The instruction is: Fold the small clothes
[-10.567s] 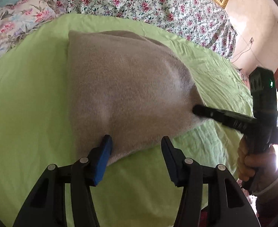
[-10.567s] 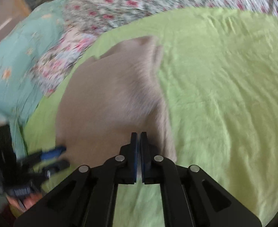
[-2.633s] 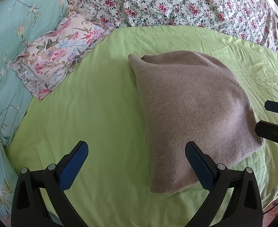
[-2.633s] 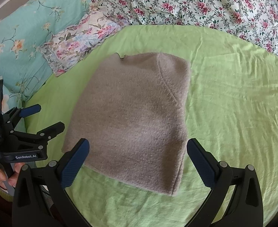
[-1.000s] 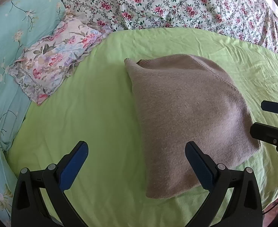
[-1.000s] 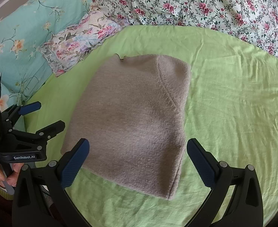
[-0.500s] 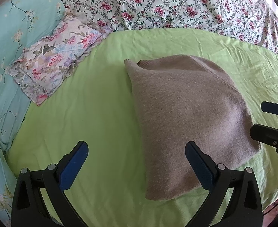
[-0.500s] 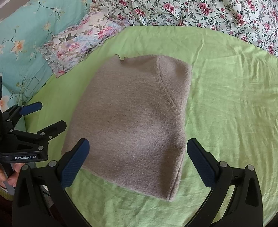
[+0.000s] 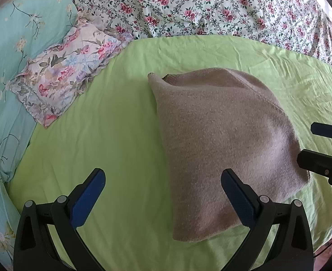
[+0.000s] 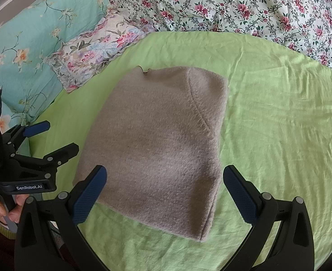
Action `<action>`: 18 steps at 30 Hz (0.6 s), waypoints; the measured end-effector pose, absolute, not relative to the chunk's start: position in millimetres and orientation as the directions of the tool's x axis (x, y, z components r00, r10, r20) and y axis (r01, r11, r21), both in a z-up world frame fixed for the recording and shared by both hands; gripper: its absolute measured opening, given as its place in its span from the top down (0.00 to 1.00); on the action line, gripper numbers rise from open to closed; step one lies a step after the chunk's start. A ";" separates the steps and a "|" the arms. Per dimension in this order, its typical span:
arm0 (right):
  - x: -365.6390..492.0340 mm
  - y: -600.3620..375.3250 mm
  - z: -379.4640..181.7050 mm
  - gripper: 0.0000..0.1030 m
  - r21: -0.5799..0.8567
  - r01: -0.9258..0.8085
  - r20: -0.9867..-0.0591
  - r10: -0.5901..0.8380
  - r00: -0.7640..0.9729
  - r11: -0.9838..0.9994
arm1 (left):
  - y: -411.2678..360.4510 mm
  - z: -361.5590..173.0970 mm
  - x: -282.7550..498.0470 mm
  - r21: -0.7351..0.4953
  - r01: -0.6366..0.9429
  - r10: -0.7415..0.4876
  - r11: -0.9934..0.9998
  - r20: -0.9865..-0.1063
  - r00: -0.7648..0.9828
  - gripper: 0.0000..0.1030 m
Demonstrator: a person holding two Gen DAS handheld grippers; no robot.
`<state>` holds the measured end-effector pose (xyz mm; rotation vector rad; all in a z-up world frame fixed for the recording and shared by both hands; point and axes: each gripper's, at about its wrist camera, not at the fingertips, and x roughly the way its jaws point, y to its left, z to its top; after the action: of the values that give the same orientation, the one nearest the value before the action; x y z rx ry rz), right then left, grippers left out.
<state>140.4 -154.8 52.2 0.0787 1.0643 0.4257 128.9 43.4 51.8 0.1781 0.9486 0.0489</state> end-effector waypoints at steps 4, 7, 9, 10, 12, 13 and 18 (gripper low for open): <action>141.6 -155.6 52.0 0.00 0.267 -0.302 -0.829 0.378 0.413 0.915 | 43.3 54.0 130.3 0.179 0.039 0.123 0.983 -0.801 0.586 0.01; 143.3 -156.1 52.9 0.00 0.269 -0.301 -0.828 0.379 0.413 0.915 | 43.3 56.3 132.0 0.178 0.040 0.121 0.983 -0.799 0.588 0.01; 144.3 -157.0 54.3 0.00 0.269 -0.301 -0.828 0.379 0.413 0.915 | 43.9 57.1 133.1 0.175 0.040 0.119 0.984 -0.800 0.588 0.01; 144.7 -157.0 54.4 0.00 0.268 -0.302 -0.828 0.379 0.414 0.915 | 44.1 57.3 133.5 0.176 0.039 0.120 0.984 -0.799 0.589 0.01; 144.7 -156.8 55.8 0.00 0.267 -0.301 -0.827 0.378 0.416 0.916 | 44.0 57.3 133.6 0.174 0.038 0.119 0.984 -0.800 0.589 0.01; 144.9 -156.9 55.8 0.00 0.267 -0.300 -0.828 0.377 0.415 0.916 | 43.8 57.3 133.6 0.175 0.038 0.119 0.984 -0.799 0.589 0.01; 144.4 -158.2 55.4 0.00 0.267 -0.297 -0.828 0.376 0.416 0.917 | 42.8 57.1 134.7 0.173 0.039 0.117 0.984 -0.799 0.590 0.01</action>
<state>144.4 -158.2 55.4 0.0827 1.0602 0.4232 134.7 42.8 57.1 0.1789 0.9399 0.0455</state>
